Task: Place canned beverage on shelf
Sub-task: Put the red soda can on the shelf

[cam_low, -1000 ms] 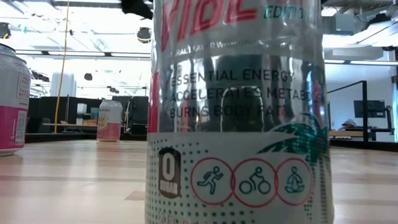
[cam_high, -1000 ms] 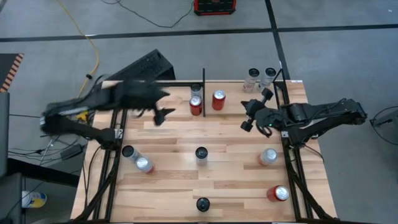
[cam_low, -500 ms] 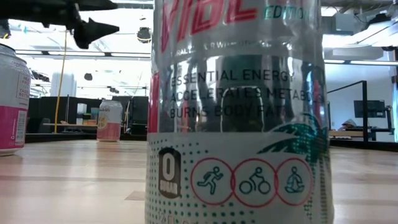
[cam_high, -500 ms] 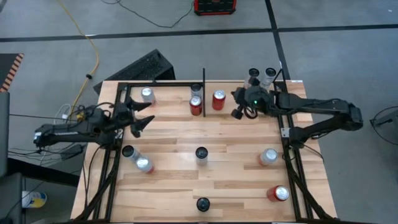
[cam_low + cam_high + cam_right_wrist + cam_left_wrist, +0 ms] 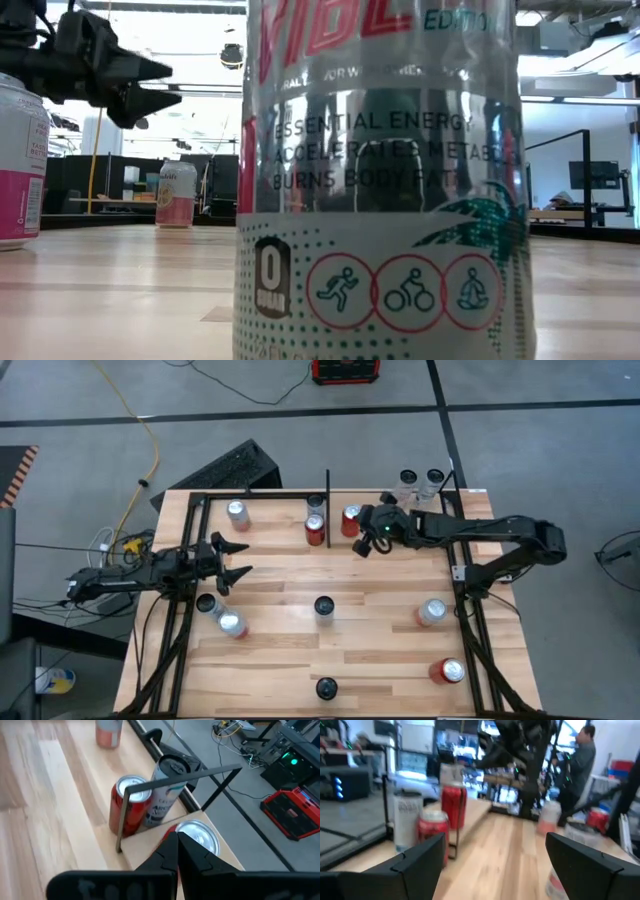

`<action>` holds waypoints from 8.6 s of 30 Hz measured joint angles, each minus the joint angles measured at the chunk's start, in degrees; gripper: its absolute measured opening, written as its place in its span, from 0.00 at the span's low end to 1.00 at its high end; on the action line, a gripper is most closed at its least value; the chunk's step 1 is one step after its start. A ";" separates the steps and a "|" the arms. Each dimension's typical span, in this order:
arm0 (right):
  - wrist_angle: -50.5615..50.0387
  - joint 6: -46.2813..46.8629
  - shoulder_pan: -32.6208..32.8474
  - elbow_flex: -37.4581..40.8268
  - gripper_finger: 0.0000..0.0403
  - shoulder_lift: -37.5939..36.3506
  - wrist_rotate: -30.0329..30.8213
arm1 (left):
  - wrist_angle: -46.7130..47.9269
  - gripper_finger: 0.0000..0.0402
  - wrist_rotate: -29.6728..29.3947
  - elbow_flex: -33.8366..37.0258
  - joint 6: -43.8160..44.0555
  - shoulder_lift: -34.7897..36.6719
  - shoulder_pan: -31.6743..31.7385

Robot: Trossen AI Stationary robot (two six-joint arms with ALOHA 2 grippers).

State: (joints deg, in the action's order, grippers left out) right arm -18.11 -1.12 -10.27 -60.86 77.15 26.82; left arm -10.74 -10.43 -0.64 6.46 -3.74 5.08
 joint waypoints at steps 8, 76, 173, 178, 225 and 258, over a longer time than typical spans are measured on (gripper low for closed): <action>7.20 -0.39 -2.50 -0.02 0.08 1.06 0.01 | 4.42 0.81 0.44 0.05 -1.22 0.11 0.00; 8.36 20.69 -7.44 -0.26 0.83 9.40 3.48 | 7.30 0.81 -0.45 0.25 -2.34 0.02 0.00; -9.45 13.68 -10.23 -0.44 0.70 -2.95 2.84 | 7.31 0.81 -0.45 0.25 -2.34 0.02 -0.02; -22.46 20.60 -5.57 -0.44 0.48 -3.66 1.75 | 7.30 0.81 -0.45 0.26 -2.34 -0.01 0.00; -11.81 15.78 -17.00 4.74 0.04 2.84 -4.41 | 7.32 0.81 -0.47 0.26 -2.34 0.01 0.00; -8.65 13.11 -19.51 4.72 0.04 2.84 -2.71 | 7.31 0.81 -0.47 0.28 -2.34 0.01 0.00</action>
State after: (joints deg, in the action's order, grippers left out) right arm -26.75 11.99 -29.78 -56.14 79.99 24.11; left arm -3.43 -10.90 -0.36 4.12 -3.73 5.08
